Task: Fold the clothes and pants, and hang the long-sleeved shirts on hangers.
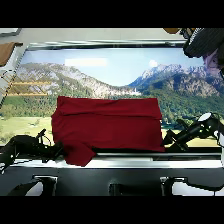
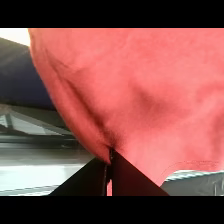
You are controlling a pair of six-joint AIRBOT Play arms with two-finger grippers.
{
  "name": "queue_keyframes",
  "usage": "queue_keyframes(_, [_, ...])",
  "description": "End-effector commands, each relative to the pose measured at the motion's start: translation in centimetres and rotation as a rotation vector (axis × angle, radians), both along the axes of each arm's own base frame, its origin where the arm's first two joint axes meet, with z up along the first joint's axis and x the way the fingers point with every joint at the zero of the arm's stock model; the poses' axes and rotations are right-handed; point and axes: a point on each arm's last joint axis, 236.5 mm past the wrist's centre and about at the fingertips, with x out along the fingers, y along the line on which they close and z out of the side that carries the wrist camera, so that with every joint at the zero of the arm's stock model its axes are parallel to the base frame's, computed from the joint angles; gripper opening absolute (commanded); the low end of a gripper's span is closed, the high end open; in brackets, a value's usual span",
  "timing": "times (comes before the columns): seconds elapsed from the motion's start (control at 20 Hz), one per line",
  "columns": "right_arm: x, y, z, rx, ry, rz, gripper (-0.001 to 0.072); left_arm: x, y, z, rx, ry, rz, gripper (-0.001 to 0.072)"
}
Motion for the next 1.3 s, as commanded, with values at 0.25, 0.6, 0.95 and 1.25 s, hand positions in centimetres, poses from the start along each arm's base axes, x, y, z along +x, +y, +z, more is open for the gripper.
queue_keyframes(0.25, [1.3, 0.2, -1.6, -0.03, -0.062, -0.057, 0.0405, 0.1, 0.1, -0.1, 0.006, -0.004, 0.002, 0.0021])
queue_keyframes(0.6, [1.5, 1.1, -2.2, -0.057, -0.085, 0.018, 0.0259, 0.3, 0.3, -0.2, 0.013, -0.012, 0.007, 0.002])
queue_keyframes(0.95, [2.3, 2.8, 1.2, -0.051, -0.192, 0.059, 0.0035, 3.2, 1.4, 5.8, 0.022, -0.095, -0.025, 0.0019])
queue_keyframes(1.25, [-0.1, 2.4, 6.6, -0.134, -0.205, 0.027, 0.0034, 1.9, 3.2, 13.0, 0.13, -0.199, 0.003, 0.0019])
